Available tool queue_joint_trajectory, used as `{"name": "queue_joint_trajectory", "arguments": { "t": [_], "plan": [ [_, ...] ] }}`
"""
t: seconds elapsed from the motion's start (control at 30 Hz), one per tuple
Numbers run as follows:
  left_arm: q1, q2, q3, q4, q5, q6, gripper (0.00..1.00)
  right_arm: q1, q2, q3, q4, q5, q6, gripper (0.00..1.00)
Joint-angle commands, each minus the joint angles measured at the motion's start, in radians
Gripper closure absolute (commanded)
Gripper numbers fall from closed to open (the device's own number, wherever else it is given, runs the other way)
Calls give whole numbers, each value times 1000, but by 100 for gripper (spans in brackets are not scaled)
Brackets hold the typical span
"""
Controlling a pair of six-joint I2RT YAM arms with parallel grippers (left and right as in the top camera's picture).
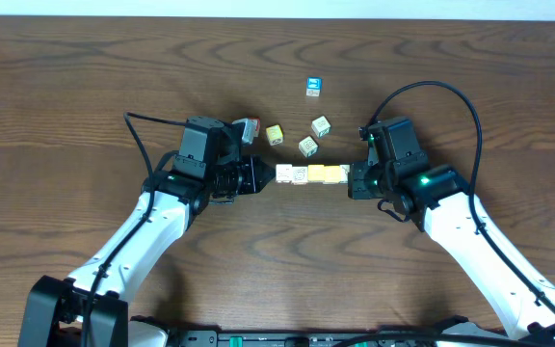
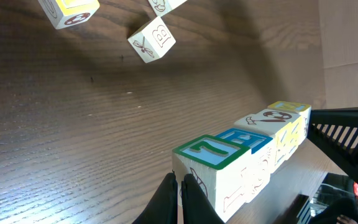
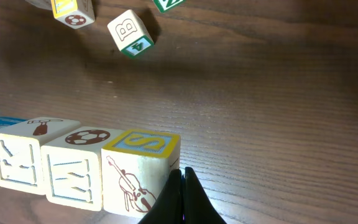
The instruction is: Lift 5 blocks
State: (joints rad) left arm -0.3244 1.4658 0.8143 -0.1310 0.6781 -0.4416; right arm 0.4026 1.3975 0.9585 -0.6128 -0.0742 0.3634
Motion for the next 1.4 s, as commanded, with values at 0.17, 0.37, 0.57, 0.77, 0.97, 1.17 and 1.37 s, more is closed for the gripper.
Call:
{"name": "queue_joint_trajectory", "arguments": {
  "t": [0.17, 0.37, 0.57, 0.77, 0.97, 1.17, 1.37],
  "plan": [
    [-48, -11, 48, 19, 167, 2, 93, 43, -12, 44, 22, -274, 6, 99],
    [-48, -11, 48, 19, 167, 2, 93, 43, -12, 44, 22, -274, 6, 99],
    [-48, -11, 48, 12, 167, 3, 93, 43, -12, 44, 21, -274, 6, 99],
    [-48, -11, 45, 10, 167, 3, 93, 44, -12, 43, 13, -274, 6, 99],
    [-48, -9, 45, -34, 126, 14, 93, 44, -12, 43, 14, -273, 6, 99],
    [-48, -9, 44, -45, 121, 18, 93, 44, -12, 43, 11, -267, 7, 99],
    [-48, -8, 44, -48, 113, 21, 93, 44, -12, 43, 10, -267, 6, 99]
  ]
}}
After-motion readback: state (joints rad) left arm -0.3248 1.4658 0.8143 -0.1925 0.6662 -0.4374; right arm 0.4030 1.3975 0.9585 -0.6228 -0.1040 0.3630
